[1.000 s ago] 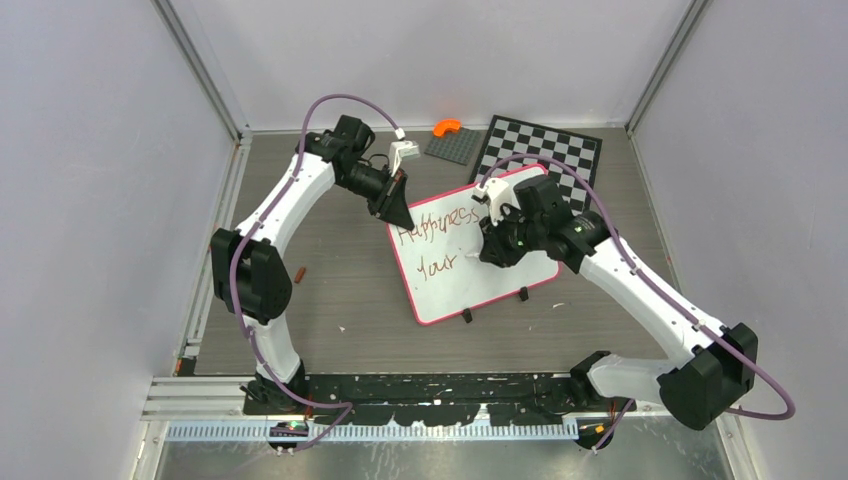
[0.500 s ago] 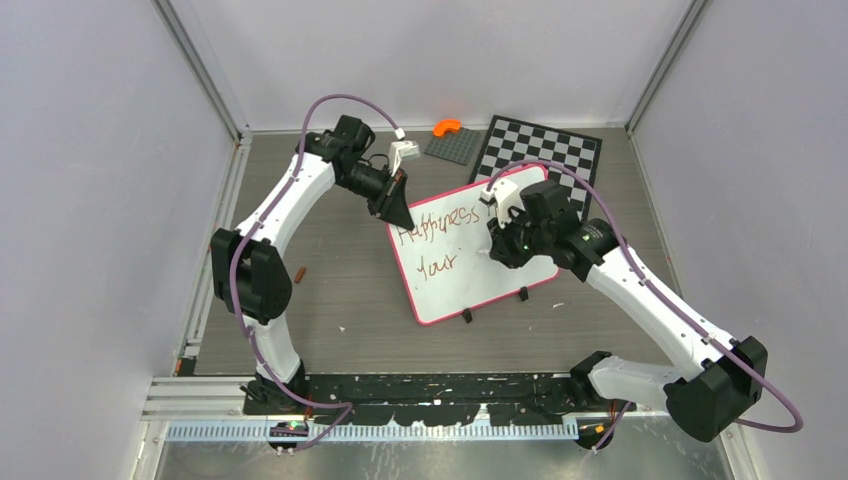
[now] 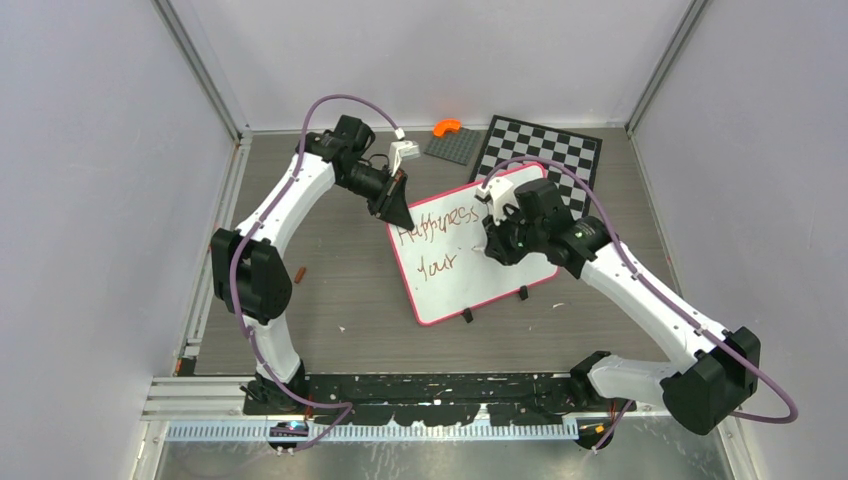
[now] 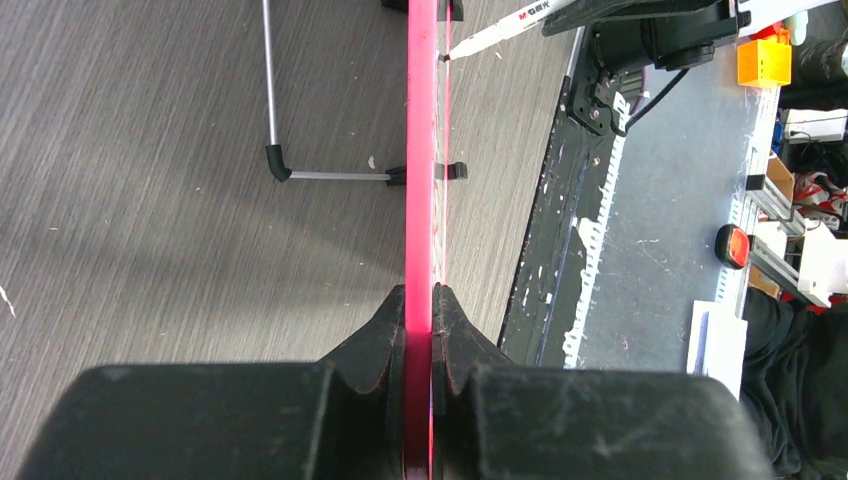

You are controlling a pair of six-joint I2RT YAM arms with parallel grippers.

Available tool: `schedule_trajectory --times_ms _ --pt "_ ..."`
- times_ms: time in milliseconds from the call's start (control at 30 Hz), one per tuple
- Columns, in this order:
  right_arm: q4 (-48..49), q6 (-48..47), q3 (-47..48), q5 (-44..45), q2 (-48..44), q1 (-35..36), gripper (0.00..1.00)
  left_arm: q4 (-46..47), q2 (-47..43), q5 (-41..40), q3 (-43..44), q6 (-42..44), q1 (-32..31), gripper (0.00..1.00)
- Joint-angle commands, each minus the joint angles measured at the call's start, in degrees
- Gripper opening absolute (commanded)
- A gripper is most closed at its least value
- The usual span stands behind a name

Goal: Write a sentence on the whiteboard

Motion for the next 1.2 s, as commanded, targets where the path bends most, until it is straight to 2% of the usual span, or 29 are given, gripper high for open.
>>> schedule_trajectory --times_ms 0,333,600,867,1167 --pt "2.79 -0.37 0.6 -1.0 0.48 0.67 0.0 -2.82 1.25 -9.61 -1.96 4.81 -2.43 0.0" --pt "-1.57 -4.17 -1.6 0.92 -1.4 0.83 0.0 -2.86 1.42 -9.68 -1.88 5.03 -2.39 0.0" --pt "-4.45 -4.65 3.91 1.99 -2.06 0.12 0.0 -2.9 1.16 -9.53 -1.83 4.99 -2.39 0.0" --pt "-1.96 -4.62 7.18 4.1 0.8 0.08 0.0 -2.91 1.0 -9.7 -1.79 5.08 -2.44 0.0" --pt "-0.12 -4.71 4.82 4.46 2.27 0.12 0.0 -2.77 0.89 -10.06 -1.98 5.16 -2.45 0.0"
